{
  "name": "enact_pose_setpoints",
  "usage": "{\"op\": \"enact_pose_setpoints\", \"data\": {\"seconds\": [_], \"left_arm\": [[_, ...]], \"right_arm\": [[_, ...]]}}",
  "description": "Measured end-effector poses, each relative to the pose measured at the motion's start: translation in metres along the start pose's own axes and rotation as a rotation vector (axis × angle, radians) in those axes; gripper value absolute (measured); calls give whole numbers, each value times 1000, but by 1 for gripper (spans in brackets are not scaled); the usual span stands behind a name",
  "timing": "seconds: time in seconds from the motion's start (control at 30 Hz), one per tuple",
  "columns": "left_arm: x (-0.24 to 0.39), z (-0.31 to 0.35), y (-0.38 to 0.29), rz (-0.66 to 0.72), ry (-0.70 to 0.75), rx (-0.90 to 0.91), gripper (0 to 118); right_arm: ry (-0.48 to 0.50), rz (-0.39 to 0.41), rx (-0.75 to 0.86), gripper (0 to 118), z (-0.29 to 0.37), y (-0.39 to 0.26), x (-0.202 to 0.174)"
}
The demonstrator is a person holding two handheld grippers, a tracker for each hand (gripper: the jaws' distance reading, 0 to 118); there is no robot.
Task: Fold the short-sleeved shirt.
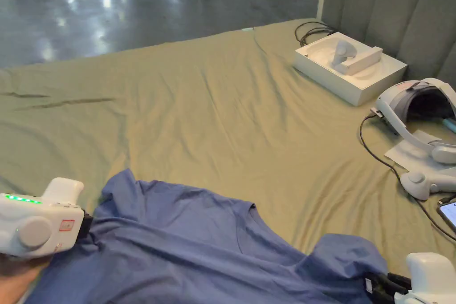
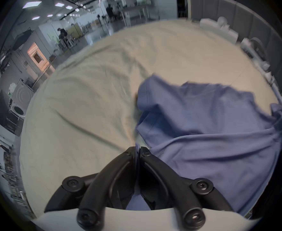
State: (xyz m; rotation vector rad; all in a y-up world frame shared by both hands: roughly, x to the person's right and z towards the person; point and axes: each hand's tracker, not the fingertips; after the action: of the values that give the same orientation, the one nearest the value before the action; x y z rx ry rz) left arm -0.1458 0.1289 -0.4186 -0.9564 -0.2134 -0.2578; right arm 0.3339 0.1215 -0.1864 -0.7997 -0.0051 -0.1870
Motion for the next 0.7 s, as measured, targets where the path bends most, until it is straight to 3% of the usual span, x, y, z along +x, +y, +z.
{"op": "enact_pose_setpoints", "data": {"seconds": [0.07,0.17,0.4,0.63,0.7], "left_arm": [[-9,55,-14,35,47,158,6],[-34,132,-34,132,-53,243,6],[-83,304,-70,228,31,592,6],[-105,435,-72,239,93,867,6],[-112,463,-71,260,89,929,6]], "right_arm": [[28,3,57,3,18,10,-4],[62,36,155,3,46,25,-11],[150,162,384,3,100,97,-40],[199,322,661,3,185,219,-110],[222,331,735,3,216,251,-126]]}}
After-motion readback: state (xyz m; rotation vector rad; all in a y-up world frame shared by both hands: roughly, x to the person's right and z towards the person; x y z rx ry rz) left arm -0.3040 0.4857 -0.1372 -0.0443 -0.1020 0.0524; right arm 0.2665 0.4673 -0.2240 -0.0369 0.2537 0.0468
